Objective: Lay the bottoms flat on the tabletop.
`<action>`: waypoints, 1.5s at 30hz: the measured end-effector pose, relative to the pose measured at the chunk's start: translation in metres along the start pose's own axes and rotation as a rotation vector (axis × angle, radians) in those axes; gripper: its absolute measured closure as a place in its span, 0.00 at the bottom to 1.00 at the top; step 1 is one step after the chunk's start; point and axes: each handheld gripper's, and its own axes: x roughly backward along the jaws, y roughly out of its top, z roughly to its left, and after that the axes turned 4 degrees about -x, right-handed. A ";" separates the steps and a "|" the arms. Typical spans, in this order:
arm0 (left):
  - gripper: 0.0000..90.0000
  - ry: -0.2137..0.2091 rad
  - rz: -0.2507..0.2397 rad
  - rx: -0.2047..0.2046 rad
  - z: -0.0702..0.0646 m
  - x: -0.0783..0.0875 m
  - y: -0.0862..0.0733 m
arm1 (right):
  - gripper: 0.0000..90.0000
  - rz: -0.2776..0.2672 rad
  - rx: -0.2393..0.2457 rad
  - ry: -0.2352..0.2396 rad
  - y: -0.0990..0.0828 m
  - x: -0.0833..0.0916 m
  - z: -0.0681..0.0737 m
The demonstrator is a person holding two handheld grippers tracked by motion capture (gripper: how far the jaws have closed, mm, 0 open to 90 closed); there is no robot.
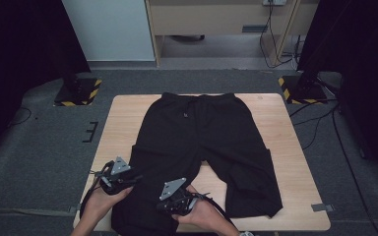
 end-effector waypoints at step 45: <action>0.38 0.011 0.071 0.032 -0.011 0.006 -0.051 | 0.55 -0.052 -0.082 -0.278 -0.015 0.012 -0.048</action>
